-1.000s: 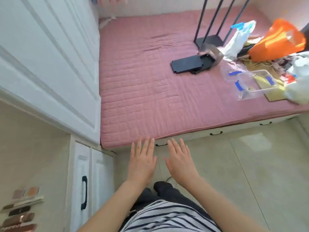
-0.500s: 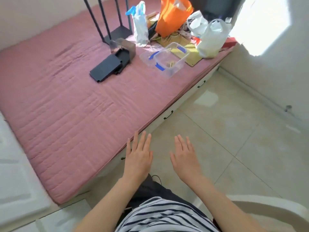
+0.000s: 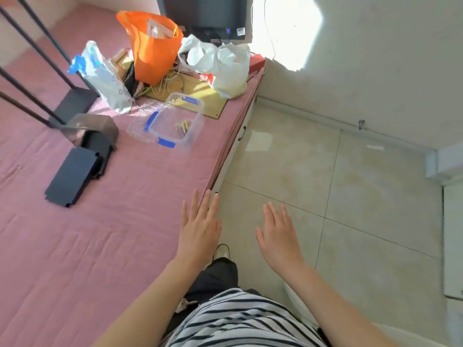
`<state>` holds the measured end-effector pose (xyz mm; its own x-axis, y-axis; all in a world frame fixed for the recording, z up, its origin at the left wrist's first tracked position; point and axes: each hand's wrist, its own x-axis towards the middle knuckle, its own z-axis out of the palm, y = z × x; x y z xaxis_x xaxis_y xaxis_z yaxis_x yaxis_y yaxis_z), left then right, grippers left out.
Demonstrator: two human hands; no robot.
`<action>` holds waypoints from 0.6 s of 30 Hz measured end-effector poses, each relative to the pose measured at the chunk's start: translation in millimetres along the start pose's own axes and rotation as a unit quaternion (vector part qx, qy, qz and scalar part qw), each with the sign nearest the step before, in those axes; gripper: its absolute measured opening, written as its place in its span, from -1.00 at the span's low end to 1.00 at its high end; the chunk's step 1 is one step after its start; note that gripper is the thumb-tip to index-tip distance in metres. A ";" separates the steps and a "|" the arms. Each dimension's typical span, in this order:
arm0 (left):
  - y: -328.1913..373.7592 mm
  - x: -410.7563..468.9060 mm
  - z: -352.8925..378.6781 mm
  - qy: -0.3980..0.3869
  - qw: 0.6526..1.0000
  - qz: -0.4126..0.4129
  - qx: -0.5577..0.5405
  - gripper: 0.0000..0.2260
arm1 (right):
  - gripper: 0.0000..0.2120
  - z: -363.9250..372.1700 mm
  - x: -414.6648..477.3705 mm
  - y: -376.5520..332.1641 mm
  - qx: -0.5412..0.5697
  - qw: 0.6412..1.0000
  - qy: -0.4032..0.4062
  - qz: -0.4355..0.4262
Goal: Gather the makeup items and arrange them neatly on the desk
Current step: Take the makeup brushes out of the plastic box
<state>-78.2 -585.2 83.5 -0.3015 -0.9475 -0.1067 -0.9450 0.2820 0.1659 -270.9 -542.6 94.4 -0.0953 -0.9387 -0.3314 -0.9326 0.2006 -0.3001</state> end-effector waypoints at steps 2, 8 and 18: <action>-3.7 32.9 -3.6 -0.008 1.000 0.025 -0.006 -0.48 | -0.43 -8.8 23.2 -0.6 0.002 1.000 0.006 0.019; -2.4 113.0 -10.4 -0.036 0.996 0.078 -0.003 -0.45 | -0.41 -31.0 84.5 4.7 0.020 0.997 0.024 0.073; 32.2 226.9 -7.2 -0.045 0.998 0.046 -0.026 -0.47 | -0.43 -74.2 189.4 40.1 0.037 0.998 0.022 0.035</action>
<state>-176.2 -792.2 71.6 -0.3994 -0.8998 -0.1754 -0.9055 0.3574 0.2286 -352.2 -733.1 86.0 -0.1768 -0.9324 -0.3152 -0.8948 0.2856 -0.3431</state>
